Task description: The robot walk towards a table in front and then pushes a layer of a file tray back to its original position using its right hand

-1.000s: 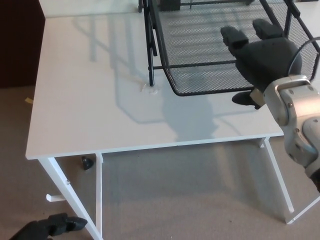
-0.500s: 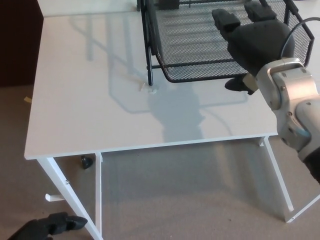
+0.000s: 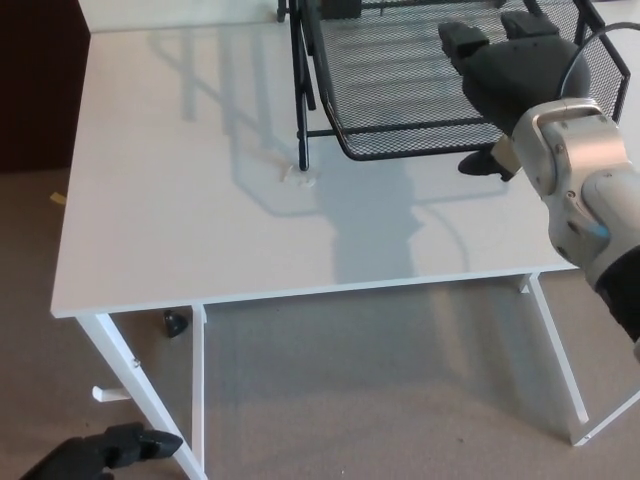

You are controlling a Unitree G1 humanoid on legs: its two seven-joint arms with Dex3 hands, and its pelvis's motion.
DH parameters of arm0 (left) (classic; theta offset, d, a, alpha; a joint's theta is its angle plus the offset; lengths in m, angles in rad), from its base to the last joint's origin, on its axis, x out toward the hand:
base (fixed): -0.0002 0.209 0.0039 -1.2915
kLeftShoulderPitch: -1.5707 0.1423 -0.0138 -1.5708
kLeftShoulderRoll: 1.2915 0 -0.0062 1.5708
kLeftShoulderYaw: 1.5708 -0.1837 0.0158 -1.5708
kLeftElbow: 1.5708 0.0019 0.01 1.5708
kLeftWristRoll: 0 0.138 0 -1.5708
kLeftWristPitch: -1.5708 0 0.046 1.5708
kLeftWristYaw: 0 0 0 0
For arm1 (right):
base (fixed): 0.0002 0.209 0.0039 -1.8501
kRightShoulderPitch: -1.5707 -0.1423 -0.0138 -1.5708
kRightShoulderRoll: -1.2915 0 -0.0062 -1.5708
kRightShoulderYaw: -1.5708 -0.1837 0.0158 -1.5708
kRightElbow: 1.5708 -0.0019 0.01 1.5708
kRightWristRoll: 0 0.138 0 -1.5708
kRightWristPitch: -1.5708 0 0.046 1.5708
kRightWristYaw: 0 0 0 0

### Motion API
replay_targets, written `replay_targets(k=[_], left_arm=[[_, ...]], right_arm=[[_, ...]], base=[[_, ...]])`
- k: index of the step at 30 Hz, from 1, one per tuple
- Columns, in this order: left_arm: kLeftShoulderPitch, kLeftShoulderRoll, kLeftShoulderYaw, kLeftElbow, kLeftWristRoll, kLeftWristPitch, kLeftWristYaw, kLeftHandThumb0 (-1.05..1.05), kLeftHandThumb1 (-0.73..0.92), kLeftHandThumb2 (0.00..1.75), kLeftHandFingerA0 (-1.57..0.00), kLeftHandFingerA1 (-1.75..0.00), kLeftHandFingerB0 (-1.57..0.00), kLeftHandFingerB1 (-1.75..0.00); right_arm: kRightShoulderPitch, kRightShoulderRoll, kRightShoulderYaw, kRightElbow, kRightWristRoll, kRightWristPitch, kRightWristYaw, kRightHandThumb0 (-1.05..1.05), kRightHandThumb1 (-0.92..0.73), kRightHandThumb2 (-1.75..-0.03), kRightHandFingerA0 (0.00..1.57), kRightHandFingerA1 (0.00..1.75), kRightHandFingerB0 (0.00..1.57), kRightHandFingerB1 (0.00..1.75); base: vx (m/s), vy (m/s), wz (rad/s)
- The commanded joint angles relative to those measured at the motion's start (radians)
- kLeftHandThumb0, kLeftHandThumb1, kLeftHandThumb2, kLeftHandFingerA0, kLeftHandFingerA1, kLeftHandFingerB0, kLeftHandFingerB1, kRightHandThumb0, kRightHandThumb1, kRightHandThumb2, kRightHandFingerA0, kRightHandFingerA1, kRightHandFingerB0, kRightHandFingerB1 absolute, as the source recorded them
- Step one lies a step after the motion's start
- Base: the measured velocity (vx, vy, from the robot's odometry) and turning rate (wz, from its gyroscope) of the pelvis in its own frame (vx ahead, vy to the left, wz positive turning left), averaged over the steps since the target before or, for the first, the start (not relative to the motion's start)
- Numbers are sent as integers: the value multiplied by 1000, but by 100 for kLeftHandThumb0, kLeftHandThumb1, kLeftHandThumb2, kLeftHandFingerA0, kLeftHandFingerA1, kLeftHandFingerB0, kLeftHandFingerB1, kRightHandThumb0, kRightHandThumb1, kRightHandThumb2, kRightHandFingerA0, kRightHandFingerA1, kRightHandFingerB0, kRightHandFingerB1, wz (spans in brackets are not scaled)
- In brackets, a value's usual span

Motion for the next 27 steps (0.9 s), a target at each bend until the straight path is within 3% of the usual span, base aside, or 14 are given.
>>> replay_targets(k=[1,4,6,9,13,16,18,19,20,23,25,27], left_arm=[[2,14,2,-9,17,-5,-3,-21,65,59,-59,-46,-36,-37],[-1,15,1,-14,16,6,-8,-21,65,59,-58,-46,-35,-37],[-10,13,6,5,4,-8,-14,-21,65,59,-59,-47,-35,-37],[-11,16,8,1,4,-6,-15,-20,65,59,-59,-47,-35,-37],[-4,20,4,6,9,-16,-17,-21,65,59,-58,-46,-34,-37],[14,14,-8,10,16,-25,-10,-22,64,58,-62,-46,-35,-37],[28,13,-9,3,19,-17,-4,-22,64,58,-63,-46,-35,-37],[40,14,-10,1,22,-22,0,-21,64,58,-62,-46,-36,-37],[48,14,-11,2,25,-27,4,-20,63,58,-62,-46,-36,-37],[64,12,-13,-6,26,-17,6,-20,64,58,-60,-46,-36,-37],[83,19,-20,-6,35,-31,4,-21,64,58,-58,-46,-35,-36],[98,19,-19,-11,35,-32,7,-22,64,58,-59,-46,-35,-36]], right_arm=[[-45,-13,-4,13,20,0,-44,-69,-43,-79,0,6,0,9],[-33,-26,-4,-27,19,-2,-40,-69,-43,-80,0,8,0,10],[-4,-39,-4,-89,22,-9,-25,-74,-46,-79,0,0,0,3],[51,-58,-4,-175,24,-27,-39,-70,-44,-79,0,5,0,8],[147,-93,-6,-326,31,-23,23,-74,-46,-80,0,3,0,5],[288,-155,-10,-501,39,-36,67,-74,-47,-84,0,7,0,9],[339,-168,-11,-571,39,-24,90,-73,-46,-83,0,8,0,9],[387,-181,-14,-636,44,-22,110,-72,-45,-75,0,4,0,8],[418,-187,-22,-673,56,-24,118,-72,-45,-82,0,8,0,10],[506,-201,-50,-775,89,-35,123,-68,-41,-79,0,9,0,12],[604,-232,-90,-895,133,-49,155,-75,-46,-79,0,0,0,2],[653,-246,-111,-960,150,-50,181,-75,-46,-79,0,0,0,3]], base=[[0,0,0],[0,0,0],[0,0,0],[0,0,0],[0,0,0],[0,0,0],[0,0,0],[0,0,0],[0,0,0],[0,0,0],[0,0,0],[0,0,0]])
